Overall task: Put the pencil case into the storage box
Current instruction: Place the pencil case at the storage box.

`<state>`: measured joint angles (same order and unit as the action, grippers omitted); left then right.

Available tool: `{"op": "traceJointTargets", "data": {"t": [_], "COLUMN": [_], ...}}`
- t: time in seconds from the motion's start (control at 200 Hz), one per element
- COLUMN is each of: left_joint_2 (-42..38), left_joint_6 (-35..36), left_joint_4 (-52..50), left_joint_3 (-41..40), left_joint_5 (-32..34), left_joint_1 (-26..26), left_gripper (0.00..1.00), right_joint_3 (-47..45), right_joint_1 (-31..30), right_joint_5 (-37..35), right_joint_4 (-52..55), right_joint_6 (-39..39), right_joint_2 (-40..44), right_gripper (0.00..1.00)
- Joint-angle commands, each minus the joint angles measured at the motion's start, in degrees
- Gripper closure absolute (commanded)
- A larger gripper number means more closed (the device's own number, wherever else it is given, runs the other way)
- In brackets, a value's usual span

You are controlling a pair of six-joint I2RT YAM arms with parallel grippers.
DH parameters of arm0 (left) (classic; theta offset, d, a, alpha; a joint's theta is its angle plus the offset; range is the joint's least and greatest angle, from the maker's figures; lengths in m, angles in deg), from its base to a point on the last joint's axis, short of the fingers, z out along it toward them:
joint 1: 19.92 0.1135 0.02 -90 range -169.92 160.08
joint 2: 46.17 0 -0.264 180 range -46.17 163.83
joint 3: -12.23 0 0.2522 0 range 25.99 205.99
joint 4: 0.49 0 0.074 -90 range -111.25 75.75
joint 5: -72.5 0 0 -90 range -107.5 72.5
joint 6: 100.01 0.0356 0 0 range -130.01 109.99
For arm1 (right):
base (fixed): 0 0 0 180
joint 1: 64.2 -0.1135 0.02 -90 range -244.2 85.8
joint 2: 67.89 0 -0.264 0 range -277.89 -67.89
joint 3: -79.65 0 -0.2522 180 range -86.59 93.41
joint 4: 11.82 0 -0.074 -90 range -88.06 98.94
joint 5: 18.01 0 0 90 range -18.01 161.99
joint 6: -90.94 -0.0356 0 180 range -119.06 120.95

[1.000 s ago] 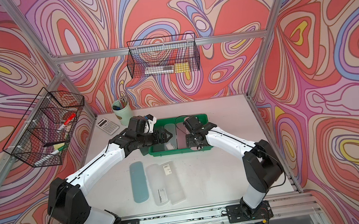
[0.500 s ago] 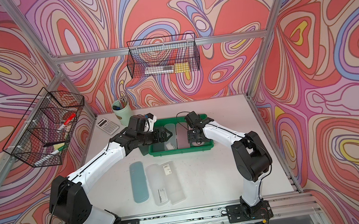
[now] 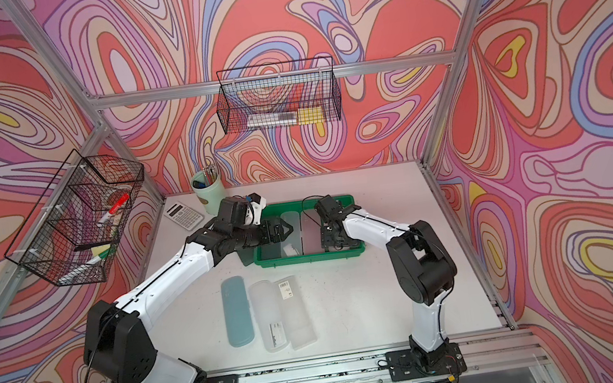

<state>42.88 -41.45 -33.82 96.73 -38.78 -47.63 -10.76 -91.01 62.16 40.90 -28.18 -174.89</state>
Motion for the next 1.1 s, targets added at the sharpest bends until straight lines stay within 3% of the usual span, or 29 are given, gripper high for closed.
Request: {"op": "traceJointTargets", "data": {"t": [0.0, 0.105, 0.245, 0.781, 0.926, 1.097], "left_joint_2": [0.1, 0.3, -0.1, -3.9, -6.5, -10.7], "left_joint_6": [0.8, 0.7, 0.5, 1.5, 1.8, 2.2], "left_joint_4": [2.0, 2.0, 2.0, -0.1, -0.6, -0.9], "left_joint_3": [-0.7, -0.8, -1.5, -3.1, -4.7, -9.2], "left_joint_5": [-0.3, -0.7, -0.6, 0.5, 2.1, 5.1], "left_joint_1": [0.5, 0.5, 0.6, 1.8, 2.1, 2.7], "left_gripper": [0.01, 0.01, 0.01, 0.01, 0.01, 0.01], "right_joint_3": [-0.7, -0.7, -0.5, 2.2, -0.3, -6.0], "right_joint_1": [0.1, 0.1, 0.1, 0.1, 0.1, 0.0], "right_joint_5": [-0.8, -0.9, -0.9, 0.9, 1.9, 7.9], "right_joint_4": [-1.5, -1.4, -1.3, -1.0, -4.6, -12.9], "right_joint_6": [-0.5, -0.5, -0.3, 0.5, 0.4, -1.8], "right_joint_2": [-0.7, -1.0, -0.5, 1.8, 5.1, 12.8], "right_gripper": [0.43, 0.28, 0.2, 0.13, 0.16, 0.19]}}
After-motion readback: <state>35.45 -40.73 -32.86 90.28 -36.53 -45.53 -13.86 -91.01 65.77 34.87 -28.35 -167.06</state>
